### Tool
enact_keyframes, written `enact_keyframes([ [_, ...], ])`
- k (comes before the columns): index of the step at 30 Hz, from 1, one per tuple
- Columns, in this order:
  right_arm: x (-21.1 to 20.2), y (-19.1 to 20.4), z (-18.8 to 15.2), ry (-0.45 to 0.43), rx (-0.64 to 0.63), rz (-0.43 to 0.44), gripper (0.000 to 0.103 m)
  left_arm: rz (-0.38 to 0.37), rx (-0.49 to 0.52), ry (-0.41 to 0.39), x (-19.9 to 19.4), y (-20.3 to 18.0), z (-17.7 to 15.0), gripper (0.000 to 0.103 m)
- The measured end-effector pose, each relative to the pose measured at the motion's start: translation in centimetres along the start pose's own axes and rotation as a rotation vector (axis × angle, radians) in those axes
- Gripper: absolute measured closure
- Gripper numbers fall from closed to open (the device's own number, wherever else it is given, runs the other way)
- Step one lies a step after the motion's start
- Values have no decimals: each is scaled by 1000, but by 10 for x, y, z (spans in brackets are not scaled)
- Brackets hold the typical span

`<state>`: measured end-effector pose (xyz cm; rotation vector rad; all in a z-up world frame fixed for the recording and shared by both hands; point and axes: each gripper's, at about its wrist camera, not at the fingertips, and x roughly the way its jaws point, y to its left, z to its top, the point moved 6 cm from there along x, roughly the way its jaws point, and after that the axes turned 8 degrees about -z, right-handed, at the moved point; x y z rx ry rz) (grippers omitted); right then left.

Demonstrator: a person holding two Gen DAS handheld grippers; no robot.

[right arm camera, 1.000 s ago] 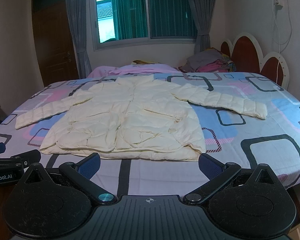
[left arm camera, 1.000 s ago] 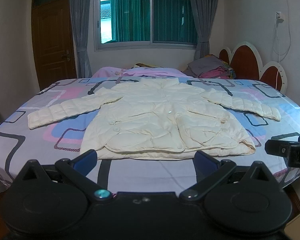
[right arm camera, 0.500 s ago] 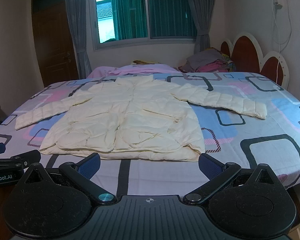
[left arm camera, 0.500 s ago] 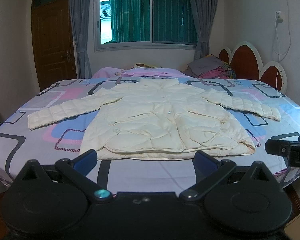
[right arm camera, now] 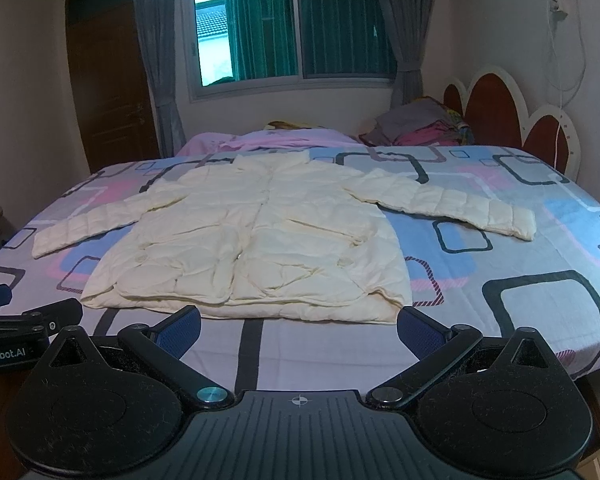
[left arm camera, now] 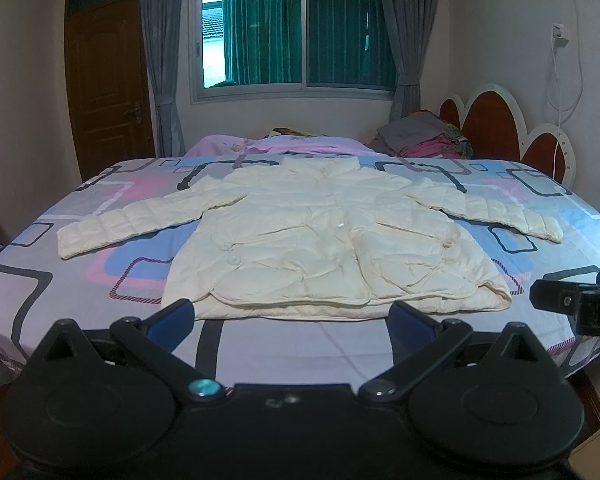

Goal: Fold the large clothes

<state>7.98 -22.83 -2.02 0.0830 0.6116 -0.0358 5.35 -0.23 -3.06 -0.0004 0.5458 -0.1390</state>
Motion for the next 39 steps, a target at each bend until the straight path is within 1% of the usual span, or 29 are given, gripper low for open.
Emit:
enact_keyframes([
  [4, 2, -4, 4, -2, 13, 1, 0, -5, 7, -4, 2, 0, 3, 0],
  [11, 22, -22, 29, -38, 41, -42, 0, 1, 40, -28, 21, 3, 25, 0],
  [15, 45, -30, 42, -38, 55, -63, 0, -2, 44, -29, 46, 6, 39, 0],
  [17, 57, -33, 48, -36, 63, -73, 0, 12, 44, -23, 62, 9, 46, 0],
  [22, 95, -40, 66, -29, 93, -100, 0, 3, 47, -17, 103, 14, 61, 0],
  [25, 119, -47, 79, -29, 116, -105, 0, -16, 41, 5, 130, 18, 68, 0],
  [27, 133, -52, 88, -40, 138, -119, 0, -26, 37, -3, 144, 21, 75, 0],
  [29, 144, -59, 95, -57, 184, -118, 0, -51, 30, 8, 161, 25, 82, 0],
  [31, 157, -66, 102, -62, 229, -129, 0, -33, 22, 8, 175, 33, 89, 0],
  [33, 167, -73, 111, -73, 252, -158, 0, -50, 37, 11, 189, 38, 95, 0],
  [34, 172, -75, 115, -78, 257, -174, 0, -42, 33, 6, 194, 42, 98, 0],
  [39, 191, -89, 127, -85, 273, -247, 0, -56, -3, -67, 212, 54, 110, 0],
])
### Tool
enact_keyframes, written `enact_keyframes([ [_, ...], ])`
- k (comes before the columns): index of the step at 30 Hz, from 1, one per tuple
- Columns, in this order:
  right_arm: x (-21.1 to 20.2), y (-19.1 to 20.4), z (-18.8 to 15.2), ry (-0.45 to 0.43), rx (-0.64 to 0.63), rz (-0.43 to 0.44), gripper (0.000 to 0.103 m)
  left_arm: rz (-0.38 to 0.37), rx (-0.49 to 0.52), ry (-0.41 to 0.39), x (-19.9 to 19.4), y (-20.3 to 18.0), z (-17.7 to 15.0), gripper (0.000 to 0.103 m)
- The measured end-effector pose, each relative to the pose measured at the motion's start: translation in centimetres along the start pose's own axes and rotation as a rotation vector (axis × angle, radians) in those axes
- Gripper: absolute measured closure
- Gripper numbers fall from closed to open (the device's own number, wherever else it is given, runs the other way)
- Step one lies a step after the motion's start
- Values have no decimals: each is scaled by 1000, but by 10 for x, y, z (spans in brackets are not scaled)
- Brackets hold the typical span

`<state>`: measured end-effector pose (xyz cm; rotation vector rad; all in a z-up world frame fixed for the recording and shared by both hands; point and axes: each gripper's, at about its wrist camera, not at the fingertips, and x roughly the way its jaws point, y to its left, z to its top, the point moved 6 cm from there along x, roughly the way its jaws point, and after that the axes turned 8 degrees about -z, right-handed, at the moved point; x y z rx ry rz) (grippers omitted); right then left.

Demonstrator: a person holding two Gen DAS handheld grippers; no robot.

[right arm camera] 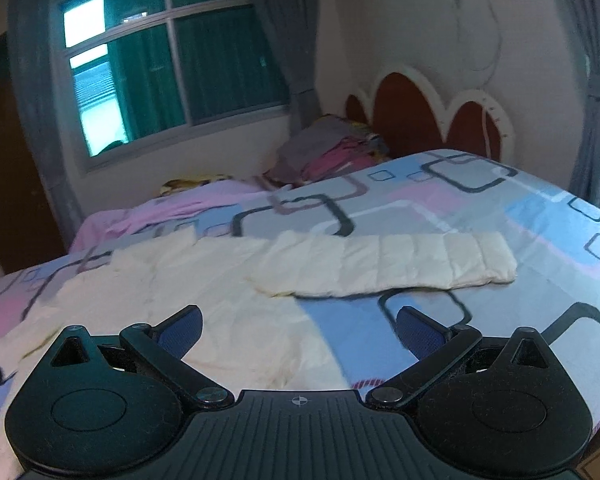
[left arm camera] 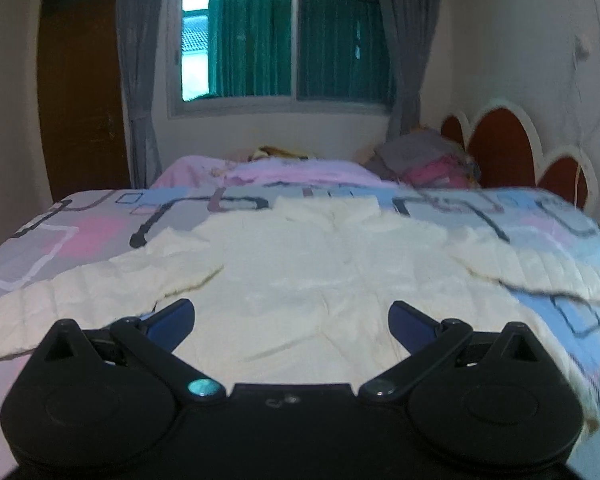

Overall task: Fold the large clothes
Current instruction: 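Grasp the sleeve nearest the right gripper and fold it across the jacket body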

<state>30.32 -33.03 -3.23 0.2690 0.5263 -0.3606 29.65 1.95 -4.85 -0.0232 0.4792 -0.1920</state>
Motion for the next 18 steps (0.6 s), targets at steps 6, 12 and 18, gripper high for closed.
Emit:
enact_keyframes([
  [6, 29, -27, 10, 0, 30, -69, 1, -68, -11, 32, 35, -15, 7, 0],
  [12, 74, -70, 20, 13, 86, -120, 1, -101, 4, 66, 73, -33, 11, 0],
  [18, 135, -122, 23, 83, 180, -141, 40, -53, -7, 110, 119, -50, 17, 1],
])
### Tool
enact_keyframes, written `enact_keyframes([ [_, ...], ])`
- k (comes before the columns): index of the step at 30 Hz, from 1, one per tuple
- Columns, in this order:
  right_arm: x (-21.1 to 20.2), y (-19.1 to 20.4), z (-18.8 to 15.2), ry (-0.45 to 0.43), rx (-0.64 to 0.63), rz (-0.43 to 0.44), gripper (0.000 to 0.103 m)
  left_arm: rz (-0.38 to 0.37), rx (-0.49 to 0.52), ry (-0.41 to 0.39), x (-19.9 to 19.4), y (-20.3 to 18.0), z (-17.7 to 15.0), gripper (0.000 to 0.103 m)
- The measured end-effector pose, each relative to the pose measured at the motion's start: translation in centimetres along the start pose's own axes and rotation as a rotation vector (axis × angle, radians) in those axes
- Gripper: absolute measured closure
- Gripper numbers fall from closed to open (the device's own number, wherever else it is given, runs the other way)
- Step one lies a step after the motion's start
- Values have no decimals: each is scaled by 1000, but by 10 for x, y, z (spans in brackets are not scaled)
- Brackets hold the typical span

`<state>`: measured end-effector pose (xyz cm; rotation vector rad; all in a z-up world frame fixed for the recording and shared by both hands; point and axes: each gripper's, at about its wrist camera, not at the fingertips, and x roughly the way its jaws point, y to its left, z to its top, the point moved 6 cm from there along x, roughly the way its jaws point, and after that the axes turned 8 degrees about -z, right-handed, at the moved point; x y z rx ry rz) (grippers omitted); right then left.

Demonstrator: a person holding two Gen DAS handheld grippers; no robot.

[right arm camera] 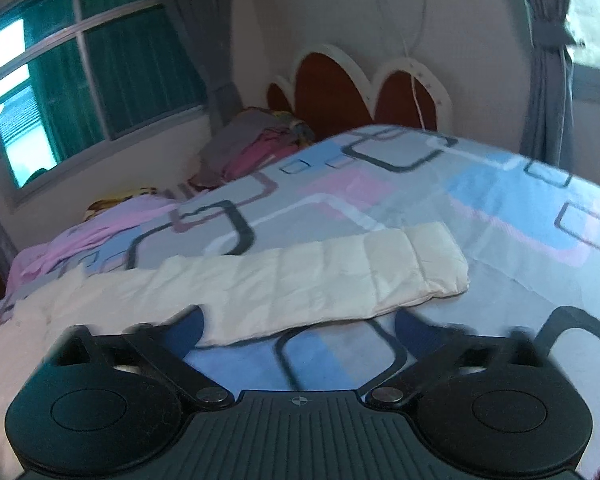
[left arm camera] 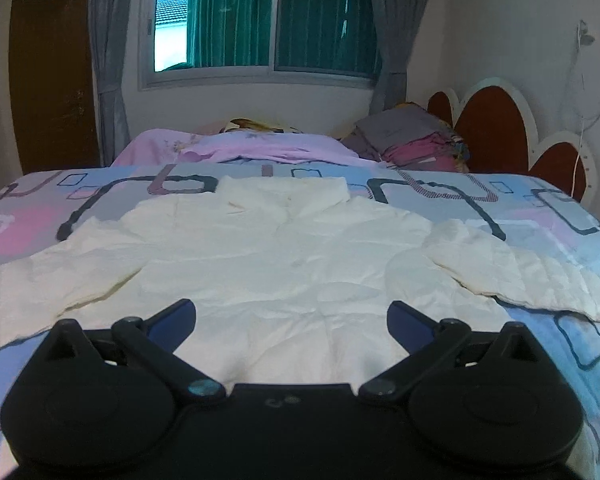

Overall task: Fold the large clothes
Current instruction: 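Grasp the sleeve nearest the right gripper and fold it across the jacket body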

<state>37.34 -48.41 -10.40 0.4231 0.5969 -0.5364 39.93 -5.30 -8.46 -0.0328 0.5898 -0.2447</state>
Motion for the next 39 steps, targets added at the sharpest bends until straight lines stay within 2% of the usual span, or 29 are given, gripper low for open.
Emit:
enact_keyframes([
  [6, 63, -54, 5, 84, 173, 4, 41, 19, 27, 26, 40, -29, 10, 2],
  [7, 73, -62, 5, 97, 201, 4, 43, 19, 26, 33, 45, -32, 10, 2],
  [8, 83, -71, 4, 115, 232, 6, 55, 19, 25, 43, 51, -35, 10, 2],
  [9, 90, -77, 2, 134, 259, 5, 57, 21, 27, 56, 57, -39, 10, 2],
  [13, 116, -105, -3, 187, 389, 25, 57, 32, 45, 93, 76, -50, 8, 2],
  [18, 126, -115, 2, 178, 428, 56, 57, 45, 42, 117, 91, -57, 11, 2],
  [21, 129, -117, 6, 168, 427, 55, 60, 51, -1, 123, 96, -55, 14, 2],
  [23, 132, -120, 8, 178, 422, 27, 86, 50, -31, 123, 97, -53, 15, 2],
  [25, 132, -118, 10, 175, 414, 20, 94, 48, -35, 129, 96, -51, 16, 4],
  [27, 124, -107, 20, 133, 347, 7, 98, 58, -24, 133, 93, -45, 16, 5],
  [31, 100, -61, 46, 9, 206, 58, 99, 87, -39, 126, 82, -19, 14, 7],
  [35, 66, 21, 58, -73, 23, 185, 99, 86, -76, 126, 72, 17, 10, 17],
  [39, 29, 113, 38, -109, -167, 320, 99, 76, -124, 126, 69, 55, 9, 24],
])
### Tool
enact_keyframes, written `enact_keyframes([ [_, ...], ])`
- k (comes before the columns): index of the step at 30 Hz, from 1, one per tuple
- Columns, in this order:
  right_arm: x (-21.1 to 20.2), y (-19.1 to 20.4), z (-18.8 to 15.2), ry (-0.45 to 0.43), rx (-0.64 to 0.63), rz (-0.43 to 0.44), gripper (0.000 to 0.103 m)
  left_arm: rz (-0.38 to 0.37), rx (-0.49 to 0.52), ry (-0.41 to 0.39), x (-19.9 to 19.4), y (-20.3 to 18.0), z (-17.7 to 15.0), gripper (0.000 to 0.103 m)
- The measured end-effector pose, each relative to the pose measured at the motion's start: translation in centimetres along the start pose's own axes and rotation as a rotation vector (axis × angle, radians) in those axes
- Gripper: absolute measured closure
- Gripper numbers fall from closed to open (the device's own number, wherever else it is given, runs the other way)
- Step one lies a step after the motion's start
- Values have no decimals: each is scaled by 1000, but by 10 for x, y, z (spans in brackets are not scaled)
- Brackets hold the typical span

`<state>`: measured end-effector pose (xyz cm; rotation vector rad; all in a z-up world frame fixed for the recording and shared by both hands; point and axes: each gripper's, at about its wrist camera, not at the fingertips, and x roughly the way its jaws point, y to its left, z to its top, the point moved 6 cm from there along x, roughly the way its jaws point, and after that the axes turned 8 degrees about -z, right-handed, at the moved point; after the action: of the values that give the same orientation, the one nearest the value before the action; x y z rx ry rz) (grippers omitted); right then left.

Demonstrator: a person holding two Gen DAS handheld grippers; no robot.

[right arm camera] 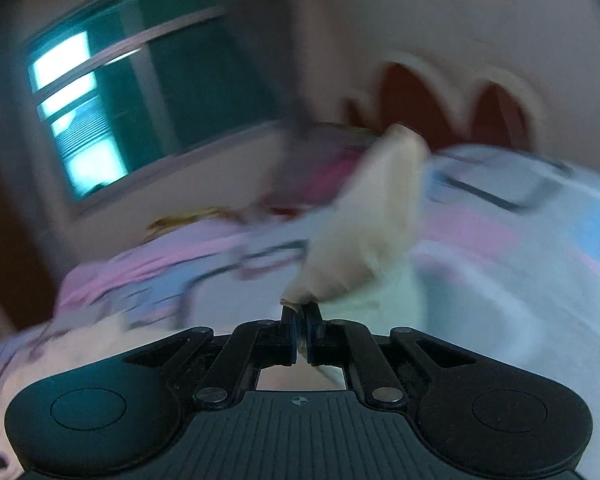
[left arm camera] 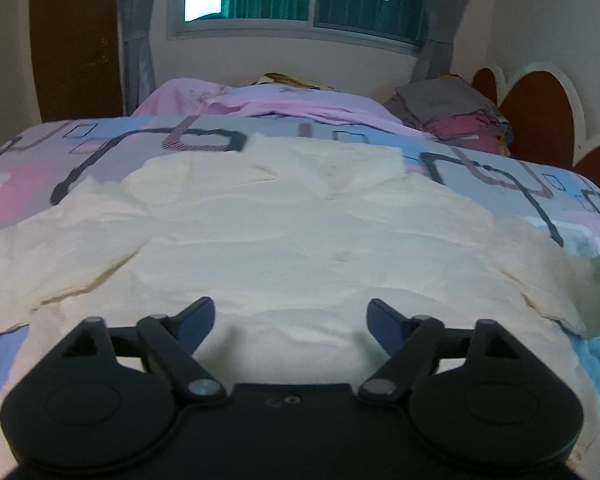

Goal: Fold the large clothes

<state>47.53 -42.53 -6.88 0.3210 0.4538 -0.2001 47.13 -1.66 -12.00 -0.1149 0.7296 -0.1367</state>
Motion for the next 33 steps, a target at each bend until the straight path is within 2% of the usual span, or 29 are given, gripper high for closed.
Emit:
enact_keyframes([
  [4, 2, 94, -26, 40, -135, 129, 99, -22, -37, -9, -7, 36, 4, 26],
  [9, 7, 197, -79, 135, -274, 262, 99, -27, -90, -19, -21, 77, 1, 26],
  [14, 7, 268, -142, 238, -398, 366, 99, -33, -150, 1, -29, 111, -8, 26],
  [16, 13, 284, -158, 271, -431, 387, 99, -42, -158, 7, -30, 118, -10, 26],
  [18, 14, 298, -178, 317, -462, 400, 99, -45, -160, 6, -31, 123, -10, 19],
  [19, 16, 302, -185, 332, -482, 410, 98, -53, -163, 5, -31, 122, -10, 15],
  [20, 14, 305, -192, 345, -514, 416, 88, -60, -169, 2, -30, 122, -10, 7],
  [21, 19, 305, -193, 341, -558, 400, 77, -65, -172, -3, -30, 122, -9, 3],
  [23, 13, 299, -183, 265, -575, 381, 36, -80, -167, -3, -25, 119, -6, 3],
  [24, 8, 292, -177, 244, -550, 384, 33, -95, -166, 3, -22, 116, -6, 3],
  [27, 0, 263, -160, 240, -486, 370, 33, -161, -175, 21, -7, 103, -2, 10],
  [28, -3, 250, -154, 232, -481, 348, 36, -182, -178, 29, -1, 99, -2, 11],
  [29, -2, 233, -149, 237, -470, 321, 45, -200, -183, 39, 7, 96, 0, 14],
  [31, 0, 202, -139, 256, -431, 262, 52, -223, -195, 69, 26, 92, 1, 19],
  [33, 8, 172, -129, 276, -386, 190, 54, -241, -197, 100, 43, 88, 1, 29],
])
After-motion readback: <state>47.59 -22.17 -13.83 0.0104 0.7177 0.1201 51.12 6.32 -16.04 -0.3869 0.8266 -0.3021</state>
